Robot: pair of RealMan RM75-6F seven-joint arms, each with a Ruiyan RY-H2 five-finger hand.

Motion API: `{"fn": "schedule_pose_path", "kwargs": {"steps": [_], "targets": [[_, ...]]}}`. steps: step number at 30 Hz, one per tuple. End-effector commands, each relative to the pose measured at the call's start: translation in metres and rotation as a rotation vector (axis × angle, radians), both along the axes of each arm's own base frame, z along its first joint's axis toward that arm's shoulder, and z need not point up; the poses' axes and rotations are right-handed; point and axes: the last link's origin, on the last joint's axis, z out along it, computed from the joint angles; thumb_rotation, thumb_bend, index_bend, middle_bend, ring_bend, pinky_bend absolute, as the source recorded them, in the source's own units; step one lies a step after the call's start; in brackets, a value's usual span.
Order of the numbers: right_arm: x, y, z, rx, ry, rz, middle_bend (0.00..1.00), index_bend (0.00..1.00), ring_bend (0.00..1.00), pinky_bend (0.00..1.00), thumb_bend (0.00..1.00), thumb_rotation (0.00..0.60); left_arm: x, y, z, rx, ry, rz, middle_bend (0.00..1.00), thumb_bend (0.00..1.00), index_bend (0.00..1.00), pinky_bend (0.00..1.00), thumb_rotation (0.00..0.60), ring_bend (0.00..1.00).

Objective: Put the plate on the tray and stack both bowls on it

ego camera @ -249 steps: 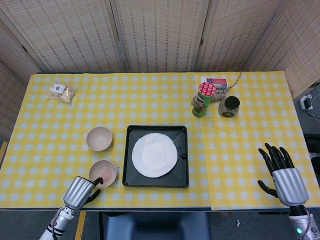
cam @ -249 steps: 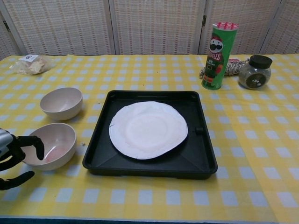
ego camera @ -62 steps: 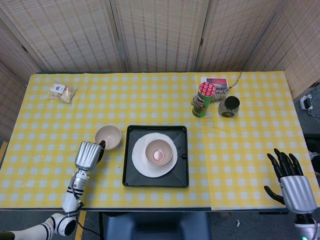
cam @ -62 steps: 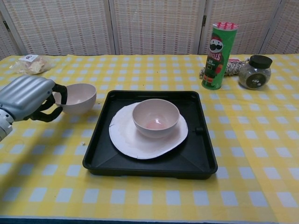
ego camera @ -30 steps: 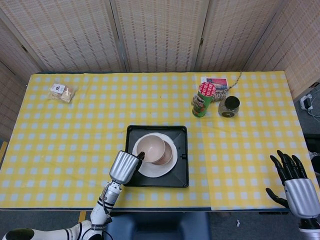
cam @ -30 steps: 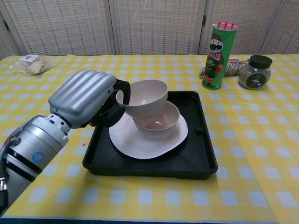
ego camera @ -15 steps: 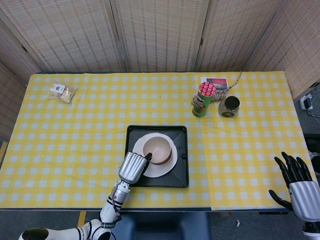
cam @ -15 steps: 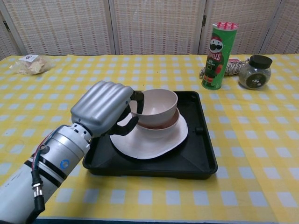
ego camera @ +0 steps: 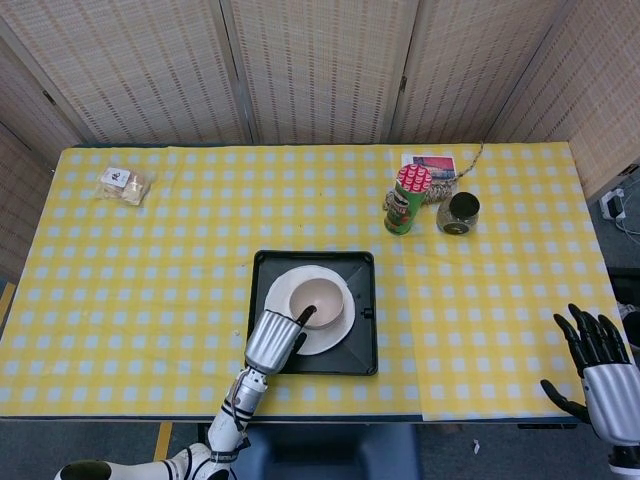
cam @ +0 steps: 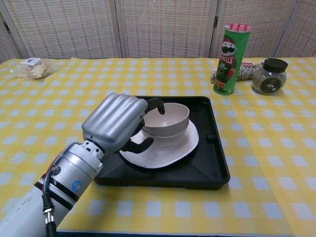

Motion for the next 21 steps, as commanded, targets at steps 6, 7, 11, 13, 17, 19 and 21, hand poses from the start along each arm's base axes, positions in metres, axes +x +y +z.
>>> {"fn": "schedule_pose_path", "kwargs": {"steps": [6,7,11,13,17,19,21], "targets": [[0.000,0.001,0.000,-0.007,0.007,0.001,0.00,0.00,0.00,0.00,0.23,0.600,-0.006,-0.005,0.016,-0.002,0.010,0.009,1.00,0.20,0.05,1.00,0.600,1.00],[0.000,0.000,0.000,-0.007,0.009,0.000,0.00,0.00,0.00,0.00,0.23,0.600,-0.009,-0.006,0.021,0.004,0.011,0.009,1.00,0.19,0.04,1.00,0.600,1.00],[-0.002,-0.004,0.000,-0.002,0.013,-0.010,0.00,0.00,0.00,0.00,0.23,0.600,-0.035,-0.013,0.055,0.028,0.039,0.018,0.97,0.19,0.04,0.96,0.600,0.86],[-0.002,-0.007,-0.001,0.002,0.014,-0.014,0.00,0.00,0.00,0.00,0.23,0.600,-0.059,-0.018,0.078,0.018,0.068,0.072,0.80,0.19,0.05,0.80,0.600,0.66],[-0.001,-0.016,-0.005,0.018,0.025,-0.016,0.00,0.00,0.00,0.00,0.23,0.600,-0.099,-0.034,0.121,-0.050,0.120,0.198,0.29,0.19,0.07,0.33,0.600,0.20],[-0.001,-0.020,-0.009,0.033,0.033,-0.018,0.00,0.00,0.00,0.00,0.23,0.600,-0.115,-0.040,0.146,-0.012,0.108,0.212,0.21,0.19,0.07,0.21,0.600,0.11],[0.000,-0.023,-0.012,0.045,0.043,-0.018,0.00,0.00,0.00,0.00,0.23,0.600,-0.132,-0.048,0.163,0.052,0.105,0.227,0.18,0.19,0.07,0.15,0.600,0.08]]}}
